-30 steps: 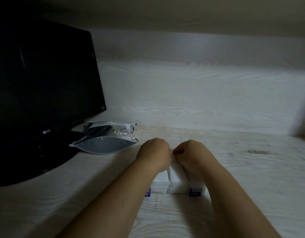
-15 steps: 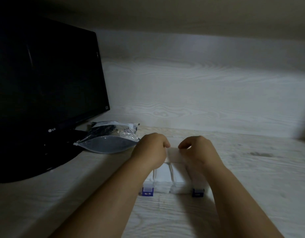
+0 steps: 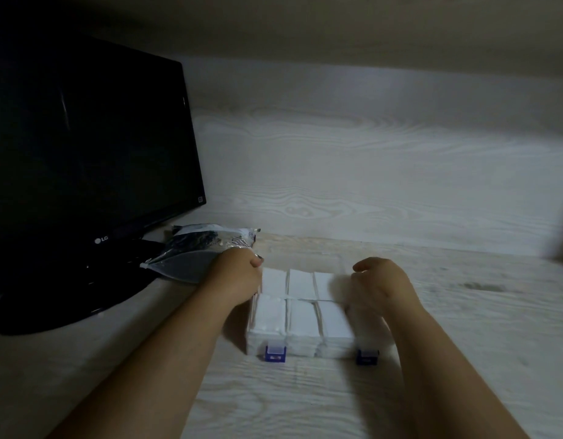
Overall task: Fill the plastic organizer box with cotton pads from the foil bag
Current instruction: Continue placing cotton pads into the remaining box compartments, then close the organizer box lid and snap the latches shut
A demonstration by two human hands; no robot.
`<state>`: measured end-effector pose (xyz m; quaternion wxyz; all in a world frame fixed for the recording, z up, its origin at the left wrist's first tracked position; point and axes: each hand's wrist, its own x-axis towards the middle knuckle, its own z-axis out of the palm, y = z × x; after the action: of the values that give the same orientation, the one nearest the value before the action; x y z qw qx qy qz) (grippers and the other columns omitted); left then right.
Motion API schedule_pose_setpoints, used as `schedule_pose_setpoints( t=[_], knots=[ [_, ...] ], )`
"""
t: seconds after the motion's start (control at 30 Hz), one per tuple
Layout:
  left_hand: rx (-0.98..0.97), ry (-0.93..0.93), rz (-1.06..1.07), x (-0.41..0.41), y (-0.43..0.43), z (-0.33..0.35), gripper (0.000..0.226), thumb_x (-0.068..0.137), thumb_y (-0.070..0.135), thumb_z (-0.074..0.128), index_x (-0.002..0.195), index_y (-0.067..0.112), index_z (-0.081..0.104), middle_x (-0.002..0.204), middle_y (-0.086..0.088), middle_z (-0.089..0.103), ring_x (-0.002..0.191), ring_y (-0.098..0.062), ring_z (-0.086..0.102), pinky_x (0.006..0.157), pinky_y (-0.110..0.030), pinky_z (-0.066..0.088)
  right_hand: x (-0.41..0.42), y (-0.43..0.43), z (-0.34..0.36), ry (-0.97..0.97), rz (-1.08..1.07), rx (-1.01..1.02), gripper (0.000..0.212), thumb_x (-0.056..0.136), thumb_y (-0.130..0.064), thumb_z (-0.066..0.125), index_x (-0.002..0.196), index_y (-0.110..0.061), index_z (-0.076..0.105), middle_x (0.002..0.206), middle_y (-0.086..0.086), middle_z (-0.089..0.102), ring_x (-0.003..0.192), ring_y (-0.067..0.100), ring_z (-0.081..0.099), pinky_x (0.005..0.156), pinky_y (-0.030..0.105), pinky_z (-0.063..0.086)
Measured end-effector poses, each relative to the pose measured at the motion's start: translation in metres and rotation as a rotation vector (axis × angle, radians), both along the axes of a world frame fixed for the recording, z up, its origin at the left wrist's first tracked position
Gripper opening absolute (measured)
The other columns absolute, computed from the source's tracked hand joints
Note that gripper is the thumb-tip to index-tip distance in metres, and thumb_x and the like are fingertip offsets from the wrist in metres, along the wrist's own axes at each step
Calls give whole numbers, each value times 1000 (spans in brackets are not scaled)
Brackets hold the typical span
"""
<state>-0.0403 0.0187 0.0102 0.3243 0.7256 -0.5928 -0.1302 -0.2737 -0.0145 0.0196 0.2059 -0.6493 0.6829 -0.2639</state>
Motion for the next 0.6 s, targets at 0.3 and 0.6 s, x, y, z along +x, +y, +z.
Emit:
schedule_pose_setpoints(
  t=[0.3, 0.6],
  knots=[
    [52, 387, -56, 5, 5, -8, 16, 85, 13, 68, 75, 24, 73, 82, 2, 74, 78, -15, 69, 77, -27, 54, -1, 0, -3, -157, -28, 103, 22, 88, -6, 50, 96, -3, 71, 95, 19, 70, 80, 33, 63, 63, 31, 48],
    [-64, 622, 46, -1, -1, -15, 26, 89, -3, 54, 108, 15, 59, 109, -10, 64, 97, -25, 63, 84, -33, 50, 1, 5, -6, -438, -150, 63, 13, 83, -6, 60, 86, -1, 72, 82, 17, 68, 70, 30, 59, 64, 38, 53]
  ],
)
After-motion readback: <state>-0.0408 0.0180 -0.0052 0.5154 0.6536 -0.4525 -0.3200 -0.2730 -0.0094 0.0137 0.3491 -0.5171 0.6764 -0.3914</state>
